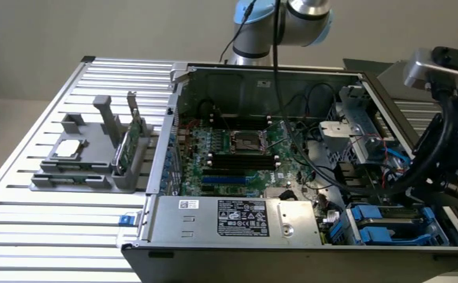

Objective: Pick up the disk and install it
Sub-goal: 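Insert the disk into the insertion slot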

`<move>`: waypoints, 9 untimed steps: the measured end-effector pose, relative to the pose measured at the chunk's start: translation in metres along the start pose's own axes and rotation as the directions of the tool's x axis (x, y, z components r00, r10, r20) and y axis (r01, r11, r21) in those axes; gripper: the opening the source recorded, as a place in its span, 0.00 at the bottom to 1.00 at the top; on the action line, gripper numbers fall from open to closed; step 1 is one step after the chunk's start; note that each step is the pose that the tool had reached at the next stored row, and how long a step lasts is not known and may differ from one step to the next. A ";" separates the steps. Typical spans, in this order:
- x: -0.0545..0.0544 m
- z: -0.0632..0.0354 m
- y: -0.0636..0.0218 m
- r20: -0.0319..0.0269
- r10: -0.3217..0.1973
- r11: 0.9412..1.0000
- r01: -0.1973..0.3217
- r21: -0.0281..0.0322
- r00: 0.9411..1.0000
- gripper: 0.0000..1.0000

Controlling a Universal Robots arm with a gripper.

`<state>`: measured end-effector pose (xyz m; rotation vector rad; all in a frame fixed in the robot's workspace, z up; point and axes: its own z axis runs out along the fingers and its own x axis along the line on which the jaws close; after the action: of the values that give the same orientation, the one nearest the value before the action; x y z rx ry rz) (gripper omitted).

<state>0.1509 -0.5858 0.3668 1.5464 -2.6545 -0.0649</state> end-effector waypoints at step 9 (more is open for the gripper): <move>0.000 0.0000 0.0000 0.011 0.155 0.988 -0.154 -0.007 0.988 0.31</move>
<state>0.1509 -0.5858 0.3668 1.3368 -2.7697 -0.0729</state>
